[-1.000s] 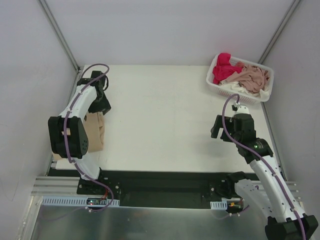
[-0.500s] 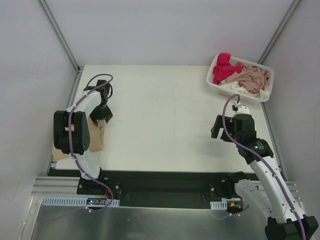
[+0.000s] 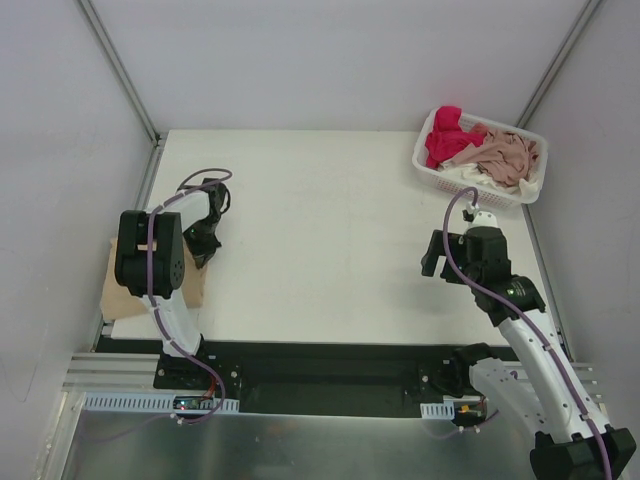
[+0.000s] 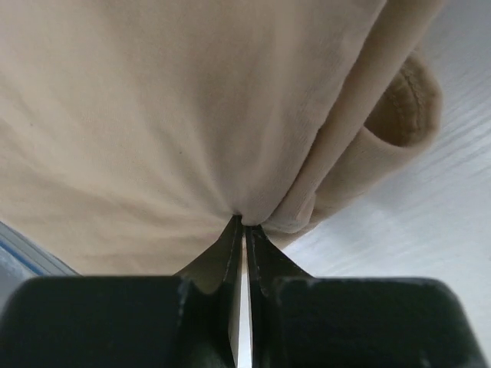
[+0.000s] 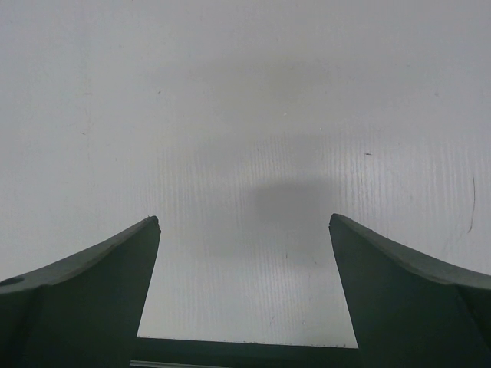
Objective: Fold and stack the t-shirts
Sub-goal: Put the neatly folded tshirt into the corner of the board with the left arm
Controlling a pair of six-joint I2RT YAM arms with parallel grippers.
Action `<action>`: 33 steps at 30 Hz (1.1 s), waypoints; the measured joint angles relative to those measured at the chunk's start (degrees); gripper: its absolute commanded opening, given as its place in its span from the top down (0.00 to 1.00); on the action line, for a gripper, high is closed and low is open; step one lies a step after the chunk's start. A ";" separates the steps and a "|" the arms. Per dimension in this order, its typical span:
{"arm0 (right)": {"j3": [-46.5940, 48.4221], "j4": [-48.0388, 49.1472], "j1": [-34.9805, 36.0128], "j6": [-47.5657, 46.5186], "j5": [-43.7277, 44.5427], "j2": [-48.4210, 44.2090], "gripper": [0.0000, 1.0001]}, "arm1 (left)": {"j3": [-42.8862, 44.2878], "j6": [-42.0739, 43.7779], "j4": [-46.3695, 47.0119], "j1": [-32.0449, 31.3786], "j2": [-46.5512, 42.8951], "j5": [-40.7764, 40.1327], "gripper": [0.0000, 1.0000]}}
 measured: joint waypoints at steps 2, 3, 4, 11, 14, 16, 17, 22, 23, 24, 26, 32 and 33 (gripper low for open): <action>0.00 0.00 0.00 0.02 0.00 0.28 0.03 | -1.51 -0.57 0.04 -0.66 -0.66 -1.20 1.00; 0.00 0.00 0.00 0.02 0.00 0.37 0.03 | -2.67 -0.96 0.26 -1.03 -1.36 -1.92 1.00; 0.00 0.00 0.00 0.02 0.00 0.37 0.03 | -3.89 -1.33 0.42 -1.44 -2.14 -2.47 1.00; 0.00 0.13 0.00 0.02 0.00 0.37 0.03 | -6.75 -2.60 -0.26 -2.73 -4.55 -3.10 0.95; 0.00 0.33 0.00 0.02 0.00 0.37 0.03 | -6.73 -2.80 -0.24 -3.54 -5.46 -2.27 0.57; 0.00 0.37 0.00 0.02 0.02 0.37 0.03 | -6.56 -2.95 -0.33 -4.37 -6.25 -1.42 0.37; 0.00 0.37 0.00 0.02 0.02 0.37 0.03 | -6.32 -3.37 -0.35 -4.96 -6.67 -0.72 0.14; 0.00 0.35 0.00 0.17 0.20 0.37 0.03 | -2.56 -4.74 -3.02 -11.32 -10.36 0.63 0.01; 0.00 0.35 0.00 0.28 0.24 0.35 0.03 | -0.68 -5.22 -4.92 -13.16 -11.37 0.42 0.01; 0.00 0.37 0.00 0.52 0.26 0.31 0.03 | 1.44 -5.81 -6.71 -15.13 -12.63 -0.17 0.01; 0.00 0.37 0.00 0.92 0.37 -0.09 0.03 | 5.46 -7.28 -9.42 -18.27 -15.74 -0.92 0.01; -2.51 2.43 -0.02 1.73 -0.07 -6.19 0.03 | 5.95 -10.49 -7.58 -28.20 -35.10 -2.29 0.01; -3.32 2.82 -0.02 1.86 -0.24 -7.54 0.03 | 3.41 -10.29 -5.35 -29.20 -39.12 -2.10 0.01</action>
